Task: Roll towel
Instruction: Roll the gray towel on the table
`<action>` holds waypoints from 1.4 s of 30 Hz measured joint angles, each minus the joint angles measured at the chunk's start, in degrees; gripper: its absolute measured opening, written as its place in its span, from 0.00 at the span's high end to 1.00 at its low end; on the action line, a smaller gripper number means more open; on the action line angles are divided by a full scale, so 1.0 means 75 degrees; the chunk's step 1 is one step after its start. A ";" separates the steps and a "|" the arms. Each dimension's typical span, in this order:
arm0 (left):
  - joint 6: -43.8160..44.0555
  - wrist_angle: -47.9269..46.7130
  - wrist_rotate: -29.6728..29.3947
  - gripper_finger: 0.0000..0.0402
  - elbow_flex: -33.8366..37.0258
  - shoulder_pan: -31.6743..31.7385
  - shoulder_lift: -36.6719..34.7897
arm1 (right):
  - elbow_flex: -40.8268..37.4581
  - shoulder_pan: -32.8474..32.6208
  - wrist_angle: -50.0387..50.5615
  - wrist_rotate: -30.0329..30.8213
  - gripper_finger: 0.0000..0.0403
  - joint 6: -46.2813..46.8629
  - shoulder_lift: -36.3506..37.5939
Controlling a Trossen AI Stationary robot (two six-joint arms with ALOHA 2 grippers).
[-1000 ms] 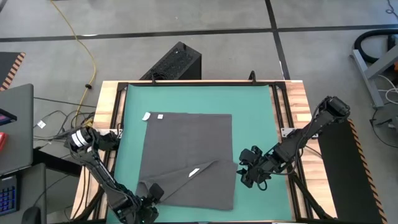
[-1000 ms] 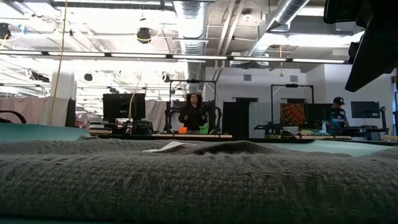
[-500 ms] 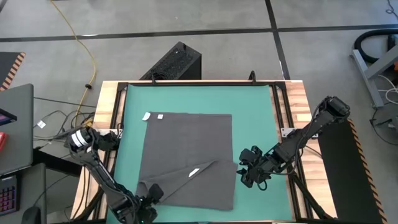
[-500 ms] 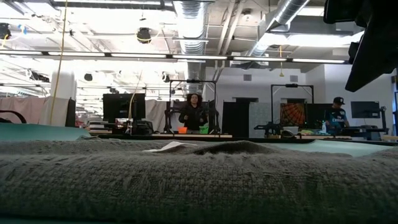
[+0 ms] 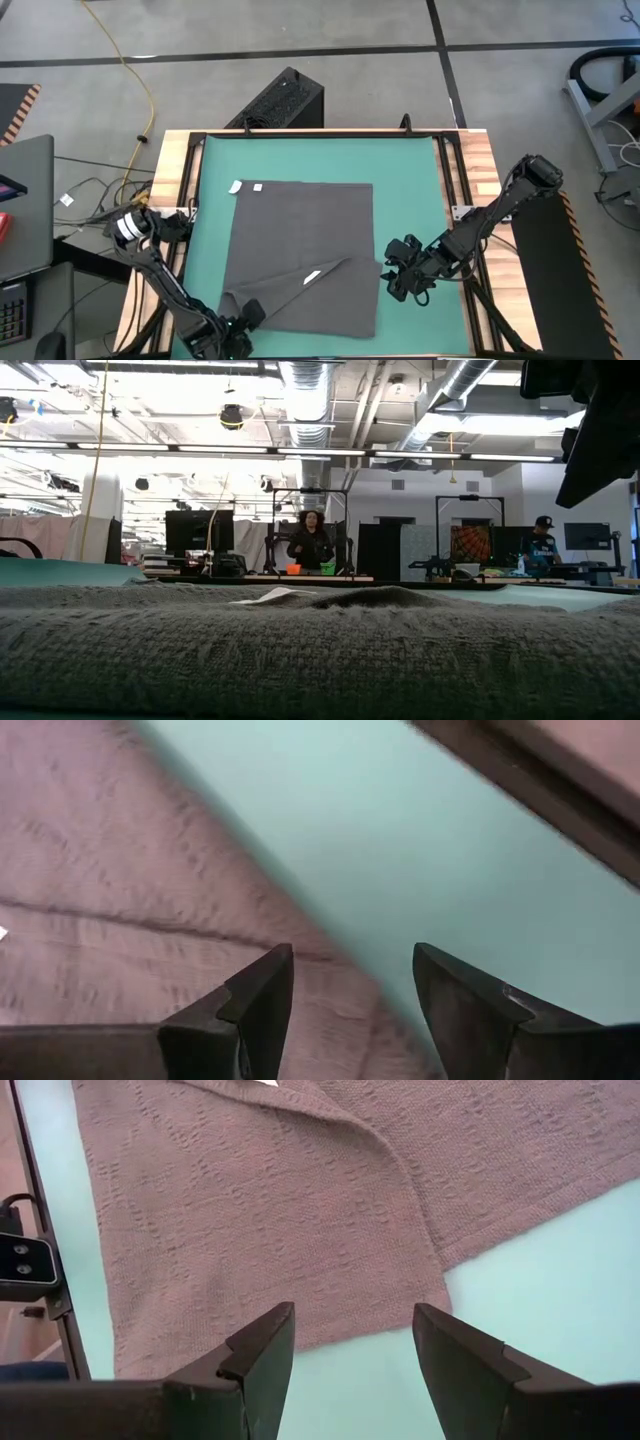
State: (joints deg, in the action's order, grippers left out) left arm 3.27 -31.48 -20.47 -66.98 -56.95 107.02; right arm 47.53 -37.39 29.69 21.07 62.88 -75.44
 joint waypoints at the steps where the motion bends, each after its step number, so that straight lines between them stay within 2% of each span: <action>1: 0.0013 -0.0003 -0.0084 0.51 0.0000 0.0008 0.0000 | 0.0000 0.0000 -0.0006 0.0000 0.44 0.0007 0.0000; 22: 0.0715 -0.0334 -0.0364 0.52 0.0000 0.0003 0.0000 | 0.0000 -0.0009 -0.0017 -0.0019 0.44 0.0040 0.0000; 33: 0.0861 -0.0333 -0.0313 0.80 0.0000 0.0003 -0.0003 | 0.0000 -0.0009 -0.0017 -0.0022 0.44 0.0224 0.0000; 42: 0.1001 -0.0340 -0.0181 0.91 0.0000 0.0006 -0.0020 | -0.0003 -0.0009 -0.0244 -0.0019 0.44 -0.0015 0.0000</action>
State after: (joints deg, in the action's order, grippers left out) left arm 10.77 -34.03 -21.82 -66.98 -56.90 106.87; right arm 47.51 -37.45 27.86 20.93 62.77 -75.44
